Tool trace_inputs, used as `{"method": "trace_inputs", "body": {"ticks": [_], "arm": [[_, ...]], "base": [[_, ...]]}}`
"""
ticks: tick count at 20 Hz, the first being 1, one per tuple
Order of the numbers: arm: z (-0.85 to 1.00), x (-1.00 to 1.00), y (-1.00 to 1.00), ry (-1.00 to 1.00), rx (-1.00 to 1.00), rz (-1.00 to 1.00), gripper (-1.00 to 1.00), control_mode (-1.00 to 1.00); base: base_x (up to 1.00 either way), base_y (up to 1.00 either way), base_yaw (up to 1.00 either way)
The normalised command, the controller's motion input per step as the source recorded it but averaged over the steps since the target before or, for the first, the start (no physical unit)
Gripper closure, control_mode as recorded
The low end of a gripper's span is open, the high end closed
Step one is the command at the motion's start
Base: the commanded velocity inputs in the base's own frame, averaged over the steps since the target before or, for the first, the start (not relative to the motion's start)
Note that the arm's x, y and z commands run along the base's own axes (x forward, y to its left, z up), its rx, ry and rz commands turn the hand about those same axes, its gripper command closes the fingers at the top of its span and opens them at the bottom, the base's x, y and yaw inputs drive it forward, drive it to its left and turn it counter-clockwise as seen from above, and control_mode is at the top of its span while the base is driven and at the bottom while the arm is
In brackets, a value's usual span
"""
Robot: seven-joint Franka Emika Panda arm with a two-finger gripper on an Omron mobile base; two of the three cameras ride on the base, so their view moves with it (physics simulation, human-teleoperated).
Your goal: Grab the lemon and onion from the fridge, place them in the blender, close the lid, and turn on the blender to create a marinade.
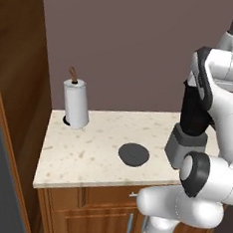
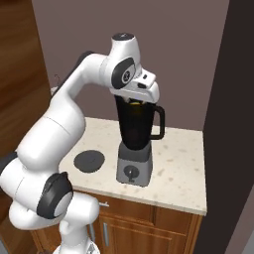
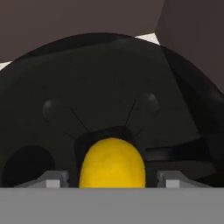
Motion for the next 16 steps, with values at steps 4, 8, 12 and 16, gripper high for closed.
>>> {"method": "trace_inputs", "body": {"ticks": [4,8,12,16], "arm": [[0.11,-0.09,0.00,-0.10,0.00,0.00,-1.00,-1.00],[0.27,-0.13,0.00,-0.16,0.00,0.00,-1.00,-1.00],[0.65,-0.47,0.05,-0.36,0.00,0.00,-1.00,-1.00],[0.48,-0.90,0.39,-0.34,0.00,0.00,-1.00,-1.00]], "base": [[0.00,0.00,0.00],[0.00,0.00,0.00],[0.00,0.00,0.00],[0.00,0.00,0.00]]}}
